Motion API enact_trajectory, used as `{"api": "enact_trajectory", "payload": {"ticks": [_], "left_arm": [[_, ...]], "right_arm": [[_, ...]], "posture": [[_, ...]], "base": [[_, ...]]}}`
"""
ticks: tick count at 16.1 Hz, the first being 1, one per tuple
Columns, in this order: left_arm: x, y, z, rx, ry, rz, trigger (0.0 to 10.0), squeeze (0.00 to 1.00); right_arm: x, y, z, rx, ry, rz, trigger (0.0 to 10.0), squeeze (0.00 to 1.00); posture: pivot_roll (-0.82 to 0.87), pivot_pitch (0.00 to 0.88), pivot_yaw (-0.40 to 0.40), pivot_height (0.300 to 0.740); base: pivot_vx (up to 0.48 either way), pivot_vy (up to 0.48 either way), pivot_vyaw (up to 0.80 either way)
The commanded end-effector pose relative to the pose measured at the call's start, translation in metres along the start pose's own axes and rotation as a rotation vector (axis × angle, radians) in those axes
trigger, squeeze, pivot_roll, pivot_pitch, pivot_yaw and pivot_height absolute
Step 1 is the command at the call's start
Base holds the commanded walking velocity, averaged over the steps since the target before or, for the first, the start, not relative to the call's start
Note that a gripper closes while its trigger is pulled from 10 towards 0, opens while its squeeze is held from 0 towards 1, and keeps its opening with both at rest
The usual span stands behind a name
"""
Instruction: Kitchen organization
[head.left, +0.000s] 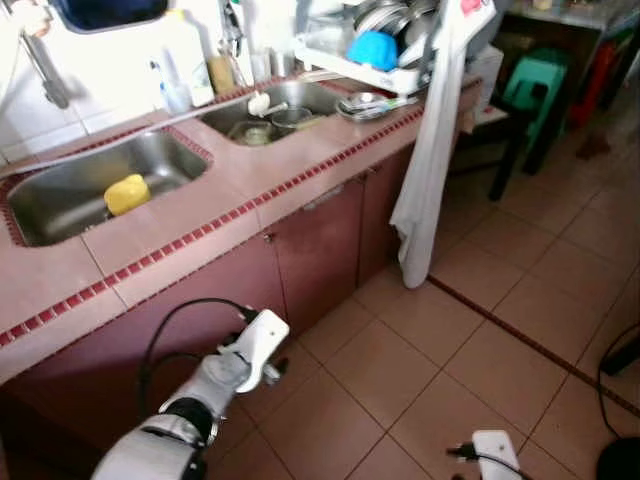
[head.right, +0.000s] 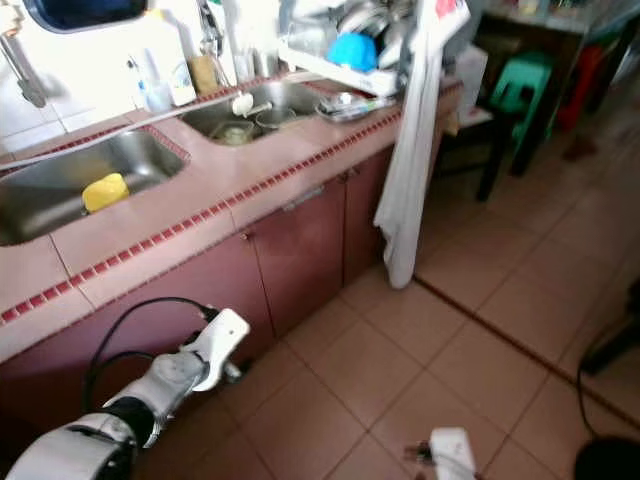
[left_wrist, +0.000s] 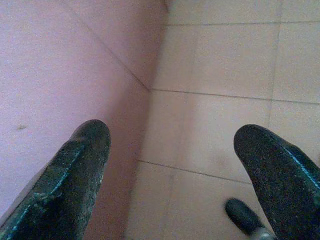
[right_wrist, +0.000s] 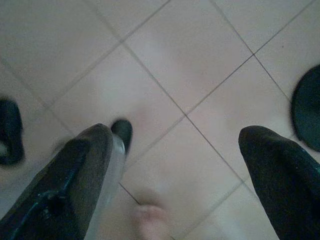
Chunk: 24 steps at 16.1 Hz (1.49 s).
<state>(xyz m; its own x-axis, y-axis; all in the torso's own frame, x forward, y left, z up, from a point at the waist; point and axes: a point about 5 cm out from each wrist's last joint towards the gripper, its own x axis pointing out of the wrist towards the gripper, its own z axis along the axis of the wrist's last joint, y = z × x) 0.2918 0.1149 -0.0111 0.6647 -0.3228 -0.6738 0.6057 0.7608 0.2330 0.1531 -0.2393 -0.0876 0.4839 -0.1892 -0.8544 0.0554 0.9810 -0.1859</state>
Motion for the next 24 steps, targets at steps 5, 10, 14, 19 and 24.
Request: {"api": "enact_trajectory", "payload": {"ticks": [5, 10, 14, 19, 24], "left_arm": [[0.0, -0.003, -0.009, -0.051, 0.06, 0.064, 10.0, 0.0], [0.0, -0.006, -0.013, -0.041, 0.079, 0.063, 10.0, 0.0], [-0.001, -0.001, -0.014, -0.043, 0.083, 0.058, 10.0, 0.0], [0.003, -0.012, -0.003, -0.093, 0.05, 0.018, 10.0, 0.0], [0.004, -0.021, -0.007, -0.068, 0.072, -0.034, 10.0, 0.0]], "right_arm": [[0.004, 0.007, 0.045, 0.053, -0.112, 0.02, 10.0, 0.0], [0.004, 0.026, 0.064, 0.123, -0.175, 0.072, 10.0, 0.0], [0.004, 0.04, 0.06, 0.12, -0.151, 0.08, 10.0, 0.0], [0.004, 0.038, 0.046, 0.134, -0.114, 0.076, 10.0, 0.0], [0.004, 0.038, 0.045, 0.137, -0.106, 0.081, 10.0, 0.0]], "posture": [[0.01, 0.0, 0.003, 0.74], [0.05, 0.0, 0.028, 0.74], [0.03, 0.0, 0.06, 0.74], [0.02, 0.0, 0.045, 0.74], [0.02, 0.0, 0.044, 0.74]], "base": [[0.0, 0.0, 0.0], [0.0, 0.0, 0.0], [0.0, 0.0, -0.35], [0.0, 0.0, -0.69], [0.0, 0.0, -0.68]]}}
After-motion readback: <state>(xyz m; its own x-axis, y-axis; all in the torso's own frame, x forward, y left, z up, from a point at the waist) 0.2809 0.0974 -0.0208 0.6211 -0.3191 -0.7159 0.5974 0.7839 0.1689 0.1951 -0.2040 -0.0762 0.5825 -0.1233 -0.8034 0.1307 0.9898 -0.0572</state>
